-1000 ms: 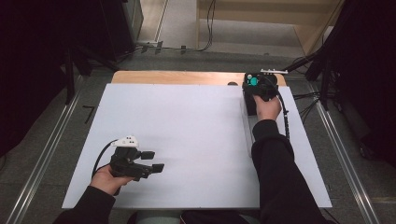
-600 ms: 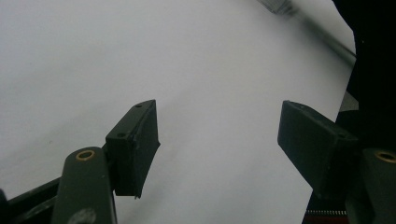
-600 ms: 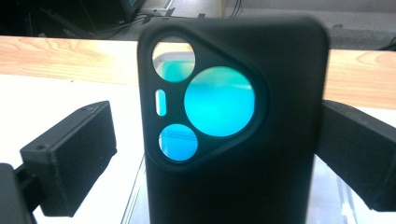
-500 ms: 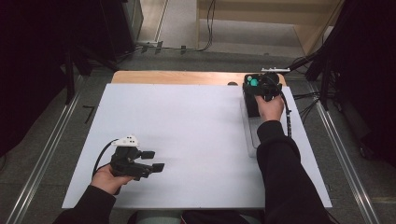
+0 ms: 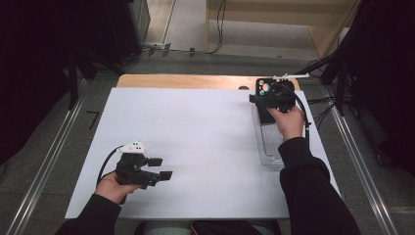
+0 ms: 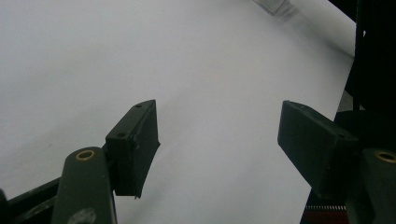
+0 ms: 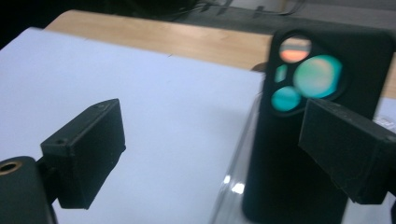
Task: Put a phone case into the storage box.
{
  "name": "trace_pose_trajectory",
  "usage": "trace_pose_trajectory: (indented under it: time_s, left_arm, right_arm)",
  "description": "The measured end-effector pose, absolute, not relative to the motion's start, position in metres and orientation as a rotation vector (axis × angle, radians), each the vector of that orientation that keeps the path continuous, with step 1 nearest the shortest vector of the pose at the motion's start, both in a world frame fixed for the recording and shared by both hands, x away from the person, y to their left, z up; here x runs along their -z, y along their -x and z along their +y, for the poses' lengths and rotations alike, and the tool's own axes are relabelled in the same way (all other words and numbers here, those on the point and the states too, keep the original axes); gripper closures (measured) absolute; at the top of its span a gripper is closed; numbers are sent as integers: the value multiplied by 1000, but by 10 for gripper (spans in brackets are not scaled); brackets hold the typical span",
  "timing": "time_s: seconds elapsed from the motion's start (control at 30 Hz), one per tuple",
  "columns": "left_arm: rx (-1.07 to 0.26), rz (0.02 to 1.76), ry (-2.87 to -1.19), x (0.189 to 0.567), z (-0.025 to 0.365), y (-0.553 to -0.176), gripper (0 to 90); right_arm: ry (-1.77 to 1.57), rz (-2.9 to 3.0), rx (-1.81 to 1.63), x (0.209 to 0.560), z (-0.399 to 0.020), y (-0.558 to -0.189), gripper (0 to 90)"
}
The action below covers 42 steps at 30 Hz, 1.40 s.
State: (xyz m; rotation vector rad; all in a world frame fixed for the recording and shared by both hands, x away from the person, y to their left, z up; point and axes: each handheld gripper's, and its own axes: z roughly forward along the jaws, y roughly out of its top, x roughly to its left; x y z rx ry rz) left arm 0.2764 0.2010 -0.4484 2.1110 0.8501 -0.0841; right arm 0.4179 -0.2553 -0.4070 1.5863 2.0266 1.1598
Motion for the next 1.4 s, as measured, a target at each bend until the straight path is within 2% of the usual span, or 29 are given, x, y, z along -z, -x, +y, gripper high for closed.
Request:
trace_pose_trajectory:
  time_s: [0.1,0.17,0.33,0.4,0.77,1.4]
  left_arm:
    - [86,851,-2113,448,202,-278,293]
    - [82,853,-2110,448,203,-278,293]
    - [82,857,-2112,448,204,-279,293]
    - [80,856,-2113,448,205,-279,293]
    - [83,833,-2119,447,202,-277,293]
    - [69,818,-2108,447,208,-266,292]
  right_arm:
    - [-1552,2089,-1193,407,-249,-405,56]
    - [-1526,2120,-1203,407,-245,-395,138]
    - [-1472,2178,-1264,409,-238,-371,142]
    - [-1437,2215,-1277,412,-235,-363,192]
    - [-1316,2357,-1327,422,-223,-315,286]
    - [-1161,2507,-1340,452,-229,-251,312]
